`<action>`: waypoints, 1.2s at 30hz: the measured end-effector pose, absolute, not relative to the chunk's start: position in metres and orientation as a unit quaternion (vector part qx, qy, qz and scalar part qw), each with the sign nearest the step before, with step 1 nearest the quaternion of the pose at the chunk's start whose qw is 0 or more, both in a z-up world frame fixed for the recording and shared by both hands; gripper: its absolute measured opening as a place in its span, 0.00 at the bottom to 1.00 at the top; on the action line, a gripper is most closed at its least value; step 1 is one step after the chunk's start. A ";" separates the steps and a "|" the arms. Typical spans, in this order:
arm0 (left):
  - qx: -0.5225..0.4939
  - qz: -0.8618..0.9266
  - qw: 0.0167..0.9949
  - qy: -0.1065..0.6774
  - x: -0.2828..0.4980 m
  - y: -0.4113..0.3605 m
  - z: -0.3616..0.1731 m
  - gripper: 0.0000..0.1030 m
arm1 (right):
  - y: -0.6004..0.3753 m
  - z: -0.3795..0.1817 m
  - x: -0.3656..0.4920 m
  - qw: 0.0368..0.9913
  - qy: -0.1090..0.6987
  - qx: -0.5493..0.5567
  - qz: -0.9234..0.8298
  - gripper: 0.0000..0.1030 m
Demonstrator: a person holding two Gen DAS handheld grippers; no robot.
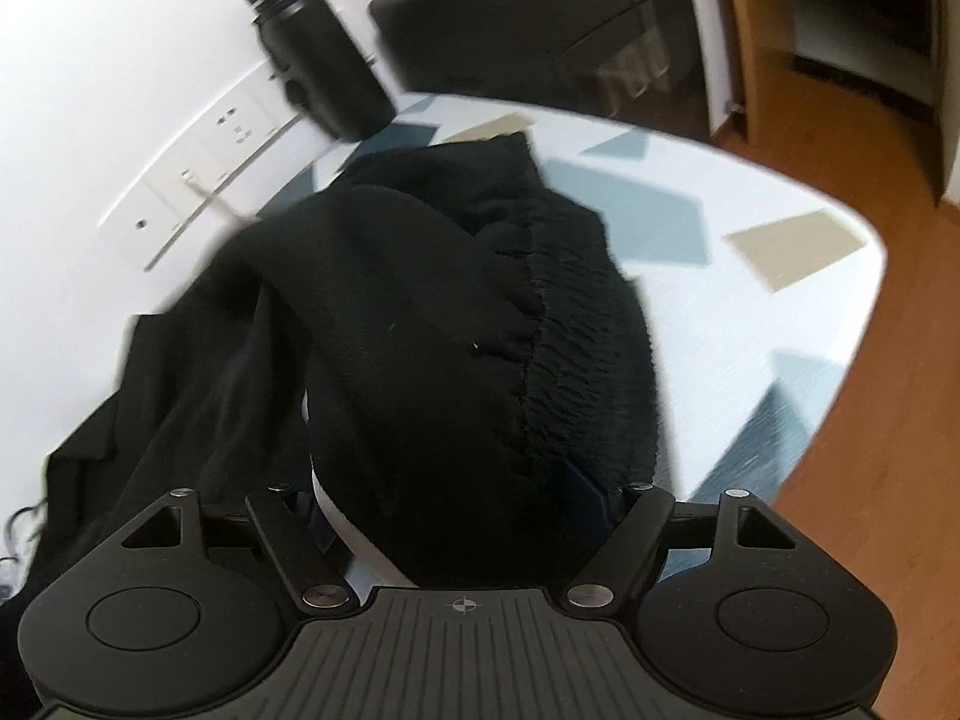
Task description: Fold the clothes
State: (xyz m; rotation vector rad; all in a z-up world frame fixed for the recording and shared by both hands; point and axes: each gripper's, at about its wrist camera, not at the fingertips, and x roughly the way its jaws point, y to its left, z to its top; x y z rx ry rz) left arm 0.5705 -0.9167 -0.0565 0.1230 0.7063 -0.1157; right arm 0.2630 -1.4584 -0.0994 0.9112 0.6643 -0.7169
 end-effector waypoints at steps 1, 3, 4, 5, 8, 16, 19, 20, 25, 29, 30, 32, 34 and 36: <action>0.067 -0.077 0.932 0.347 0.568 -0.923 -0.056 0.16 | -1.456 -0.099 0.267 0.785 0.310 0.427 -0.325 0.68; 0.081 -0.117 0.926 0.348 0.563 -0.935 -0.055 0.43 | -1.449 -0.097 0.274 0.784 0.317 0.430 -0.317 0.68; 0.088 -0.137 0.923 0.349 0.561 -0.941 -0.055 0.67 | -1.446 -0.096 0.277 0.785 0.320 0.426 -0.317 0.69; 0.095 -0.157 0.919 0.349 0.558 -0.947 -0.054 0.77 | -1.444 -0.096 0.279 0.785 0.321 0.423 -0.318 0.69; 0.138 -0.222 0.901 0.345 0.537 -0.983 -0.062 0.81 | -1.441 -0.094 0.278 0.785 0.323 0.418 -0.324 0.68; 0.283 -0.418 0.796 0.334 0.466 -1.089 -0.119 0.85 | -1.443 -0.105 0.251 0.773 0.337 0.408 -0.351 0.73; 0.343 -0.439 0.766 0.321 0.452 -1.120 -0.147 0.85 | -1.444 -0.112 0.241 0.766 0.352 0.403 -0.357 0.75; 0.363 -0.446 0.755 0.316 0.447 -1.131 -0.156 0.85 | -1.445 -0.115 0.238 0.765 0.355 0.400 -0.359 0.76; 0.351 -0.462 0.746 0.327 0.453 -1.151 -0.157 0.60 | -1.456 -0.123 0.223 0.779 0.352 0.381 -0.353 0.45; 0.323 -0.475 0.735 0.361 0.461 -1.159 -0.145 0.13 | -1.488 -0.110 0.205 0.788 0.291 0.394 -0.372 0.21; 0.301 -0.485 0.726 0.384 0.465 -1.157 -0.137 0.12 | -1.499 -0.104 0.199 0.789 0.268 0.398 -0.385 0.20; 0.251 -0.517 0.695 0.432 0.470 -1.153 -0.123 0.10 | -1.521 -0.086 0.186 0.792 0.219 0.394 -0.412 0.19; 0.202 -0.558 0.650 0.475 0.469 -1.150 -0.109 0.10 | -1.541 -0.068 0.176 0.795 0.177 0.388 -0.431 0.19; 0.176 -0.594 0.602 0.504 0.460 -1.154 -0.103 0.10 | -1.556 -0.054 0.172 0.799 0.153 0.372 -0.447 0.19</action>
